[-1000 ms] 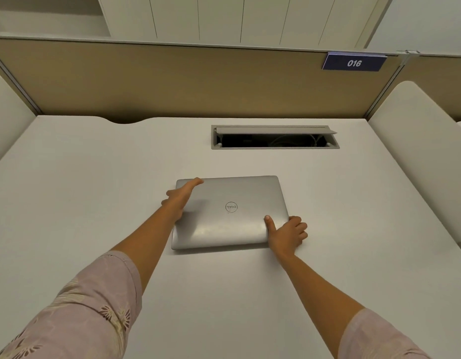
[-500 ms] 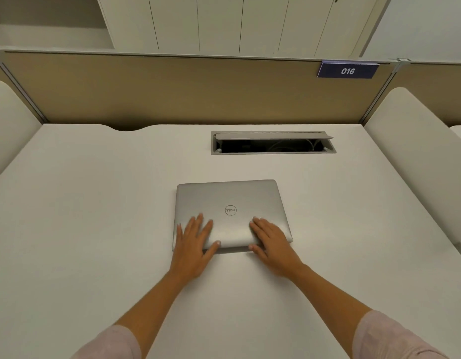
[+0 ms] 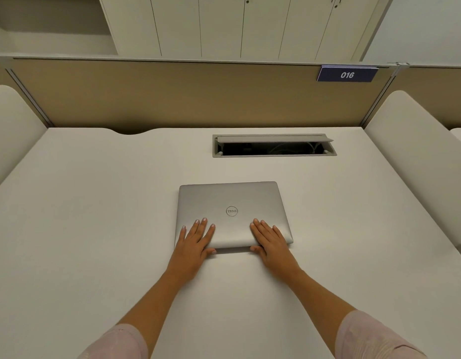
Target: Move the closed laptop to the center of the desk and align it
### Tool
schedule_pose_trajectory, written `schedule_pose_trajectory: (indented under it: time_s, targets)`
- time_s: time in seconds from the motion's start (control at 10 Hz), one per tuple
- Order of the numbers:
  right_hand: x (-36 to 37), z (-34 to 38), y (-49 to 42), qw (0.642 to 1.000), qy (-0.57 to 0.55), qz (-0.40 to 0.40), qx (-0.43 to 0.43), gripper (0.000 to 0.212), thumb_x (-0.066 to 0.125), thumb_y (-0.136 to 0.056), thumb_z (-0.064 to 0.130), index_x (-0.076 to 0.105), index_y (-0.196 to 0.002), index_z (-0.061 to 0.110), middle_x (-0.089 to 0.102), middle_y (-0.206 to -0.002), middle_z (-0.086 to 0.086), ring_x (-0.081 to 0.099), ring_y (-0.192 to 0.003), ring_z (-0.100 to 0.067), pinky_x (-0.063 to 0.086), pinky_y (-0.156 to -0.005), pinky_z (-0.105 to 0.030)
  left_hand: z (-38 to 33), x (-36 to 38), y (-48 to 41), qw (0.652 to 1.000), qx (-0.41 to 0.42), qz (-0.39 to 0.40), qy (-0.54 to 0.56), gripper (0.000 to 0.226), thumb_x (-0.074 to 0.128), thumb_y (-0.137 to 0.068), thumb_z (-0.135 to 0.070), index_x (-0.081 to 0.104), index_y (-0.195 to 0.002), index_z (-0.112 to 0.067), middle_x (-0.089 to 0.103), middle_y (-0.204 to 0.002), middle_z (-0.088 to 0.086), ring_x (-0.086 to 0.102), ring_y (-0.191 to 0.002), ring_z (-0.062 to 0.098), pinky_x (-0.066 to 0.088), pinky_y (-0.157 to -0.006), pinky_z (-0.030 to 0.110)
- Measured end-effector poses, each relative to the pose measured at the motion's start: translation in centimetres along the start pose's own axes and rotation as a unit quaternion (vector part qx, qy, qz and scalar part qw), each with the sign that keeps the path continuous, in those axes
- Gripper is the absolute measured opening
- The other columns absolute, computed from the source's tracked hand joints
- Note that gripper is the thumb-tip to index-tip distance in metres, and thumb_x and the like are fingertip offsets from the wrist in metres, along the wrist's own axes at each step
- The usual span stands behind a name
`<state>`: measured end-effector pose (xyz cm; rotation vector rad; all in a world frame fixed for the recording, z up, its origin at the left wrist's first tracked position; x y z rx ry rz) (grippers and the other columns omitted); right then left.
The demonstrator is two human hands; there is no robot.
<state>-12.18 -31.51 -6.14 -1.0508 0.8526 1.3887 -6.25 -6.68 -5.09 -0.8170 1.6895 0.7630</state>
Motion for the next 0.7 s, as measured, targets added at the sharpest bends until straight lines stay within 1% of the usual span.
schedule_pose_trajectory:
  time_s: [0.1,0.2,0.3,0.4,0.5,0.6,0.7]
  targets:
    - [0.0,0.1,-0.2,1.0,-0.002,0.003,0.007,0.056,0.046,-0.099,0.034,0.028,-0.149,0.018,0.023,-0.159,0.001,0.018,-0.148,-0.017,0.003,-0.118,-0.03,0.2,0.1,-0.3,1.0,-0.004,0.014,-0.013,0.082,0.002,-0.085,-0.064,0.01,-0.156,-0.024,0.002,-0.166,0.006,0.001,-0.153,0.027,-0.003,-0.122,0.046]
    - [0.0,0.0,-0.4,1.0,-0.005,0.003,0.013,0.056,0.046,-0.099,0.033,0.028,-0.149,0.017,0.023,-0.159,0.001,0.018,-0.148,-0.018,0.003,-0.118,-0.031,0.4,0.3,-0.7,1.0,-0.007,0.016,-0.022,0.065,0.022,-0.099,-0.052,0.004,-0.156,-0.027,-0.003,-0.167,0.003,-0.004,-0.153,0.023,-0.006,-0.122,0.044]
    - [-0.3,0.3,-0.4,1.0,-0.01,0.015,0.017,0.057,0.045,-0.099,0.034,0.025,-0.15,0.018,0.021,-0.16,0.001,0.016,-0.149,-0.017,0.003,-0.119,-0.031,0.4,0.2,-0.5,1.0,-0.006,0.021,-0.007,0.063,0.031,-0.102,-0.047,0.005,-0.156,-0.026,-0.003,-0.167,0.003,-0.005,-0.153,0.022,-0.007,-0.122,0.044]
    - [-0.5,0.4,-0.4,0.999,-0.02,0.023,0.02,0.058,0.045,-0.099,0.035,0.023,-0.151,0.019,0.018,-0.161,0.002,0.014,-0.149,-0.016,0.004,-0.12,-0.031,0.5,-0.2,-0.5,0.999,-0.002,0.019,0.044,0.065,0.037,-0.102,-0.044,0.009,-0.156,-0.024,-0.001,-0.167,0.003,-0.004,-0.154,0.022,-0.006,-0.122,0.045]
    - [-1.4,0.8,-0.1,0.998,-0.038,0.049,0.027,0.06,0.044,-0.099,0.037,0.02,-0.152,0.021,0.015,-0.161,0.003,0.011,-0.15,-0.014,0.003,-0.121,-0.032,0.6,-0.9,-0.1,0.996,-0.002,0.017,0.084,0.068,0.039,-0.102,-0.044,0.005,-0.156,-0.022,-0.002,-0.166,-0.001,-0.004,-0.153,0.021,-0.005,-0.123,0.045]
    - [-2.6,1.1,-0.2,0.996,-0.078,0.03,0.022,0.06,0.041,-0.1,0.04,0.017,-0.153,0.023,0.013,-0.162,0.006,0.008,-0.15,-0.011,0.0,-0.121,-0.029,0.7,-2.3,-0.2,0.995,-0.003,-0.034,0.098,0.076,0.029,-0.098,-0.055,-0.005,-0.155,-0.018,-0.007,-0.162,-0.006,-0.007,-0.152,0.017,-0.007,-0.122,0.04]
    - [-4.9,2.0,-1.5,0.994,-0.11,-0.015,0.019,0.06,0.04,-0.099,0.043,0.019,-0.152,0.024,0.016,-0.161,0.007,0.009,-0.149,-0.01,0.001,-0.122,-0.03,0.2,-4.5,-1.2,0.994,-0.003,-0.086,0.074,0.079,0.014,-0.092,-0.064,-0.012,-0.152,-0.019,-0.012,-0.16,-0.008,-0.014,-0.149,0.012,-0.012,-0.12,0.035]
Point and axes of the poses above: each hand's wrist, its own y-axis away from the middle knuckle, its own x-axis out of the palm, z = x × y, the point moved 2 cm from there along -y, towards the middle knuckle
